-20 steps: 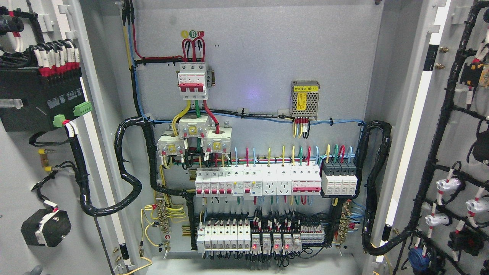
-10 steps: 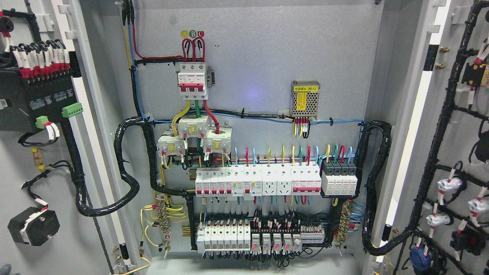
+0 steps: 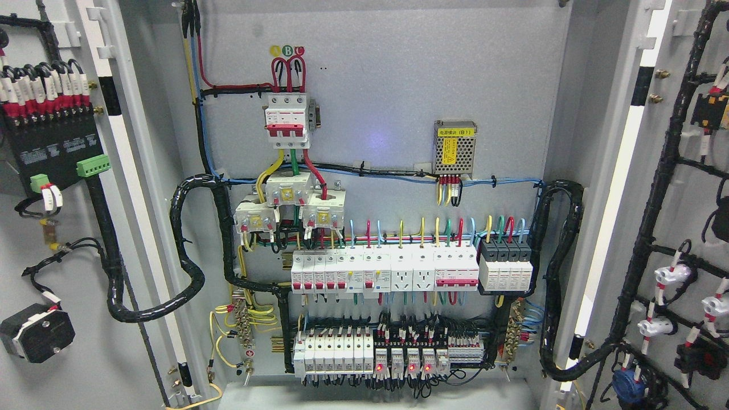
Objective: Open door with both hands
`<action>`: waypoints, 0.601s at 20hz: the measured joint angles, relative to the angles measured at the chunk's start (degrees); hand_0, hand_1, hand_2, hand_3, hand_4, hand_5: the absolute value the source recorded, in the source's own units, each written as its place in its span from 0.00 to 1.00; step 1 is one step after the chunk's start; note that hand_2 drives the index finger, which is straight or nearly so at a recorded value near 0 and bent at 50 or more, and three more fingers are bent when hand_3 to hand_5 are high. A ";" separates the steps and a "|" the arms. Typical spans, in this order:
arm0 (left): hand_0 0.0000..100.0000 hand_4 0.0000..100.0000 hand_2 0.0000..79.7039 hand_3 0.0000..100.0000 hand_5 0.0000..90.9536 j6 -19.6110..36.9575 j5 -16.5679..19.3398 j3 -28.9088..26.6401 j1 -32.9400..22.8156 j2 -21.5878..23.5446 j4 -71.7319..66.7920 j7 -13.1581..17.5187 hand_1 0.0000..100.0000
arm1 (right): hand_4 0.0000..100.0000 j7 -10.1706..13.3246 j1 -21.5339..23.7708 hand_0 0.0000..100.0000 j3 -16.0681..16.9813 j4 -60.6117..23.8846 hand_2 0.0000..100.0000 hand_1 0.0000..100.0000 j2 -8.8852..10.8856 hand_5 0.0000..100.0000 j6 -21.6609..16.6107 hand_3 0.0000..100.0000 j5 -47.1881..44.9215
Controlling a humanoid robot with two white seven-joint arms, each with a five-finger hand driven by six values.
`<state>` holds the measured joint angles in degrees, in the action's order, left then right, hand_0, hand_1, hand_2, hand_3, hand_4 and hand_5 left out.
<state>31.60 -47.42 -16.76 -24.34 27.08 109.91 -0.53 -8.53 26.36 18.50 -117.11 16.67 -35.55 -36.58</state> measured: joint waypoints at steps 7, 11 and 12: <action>0.00 0.00 0.00 0.00 0.00 0.28 -2.04 -1.00 0.24 1.88 -2.76 0.07 0.00 | 0.00 0.00 -0.14 0.19 0.69 0.25 0.00 0.00 -0.26 0.00 0.00 0.00 -0.80; 0.00 0.00 0.00 0.00 0.00 0.35 -2.75 -1.35 0.35 2.80 -4.08 0.10 0.00 | 0.00 0.00 -0.23 0.19 0.92 0.39 0.00 0.00 -0.31 0.00 0.00 0.00 -0.97; 0.00 0.00 0.00 0.00 0.00 0.36 -2.89 -1.41 0.38 2.99 -4.39 0.12 0.00 | 0.00 0.00 -0.25 0.19 0.97 0.41 0.00 0.00 -0.34 0.00 0.00 0.00 -0.99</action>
<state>31.97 -50.31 -18.17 -23.96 30.07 105.52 -0.41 -8.53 26.11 19.46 -116.69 16.34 -35.55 -37.57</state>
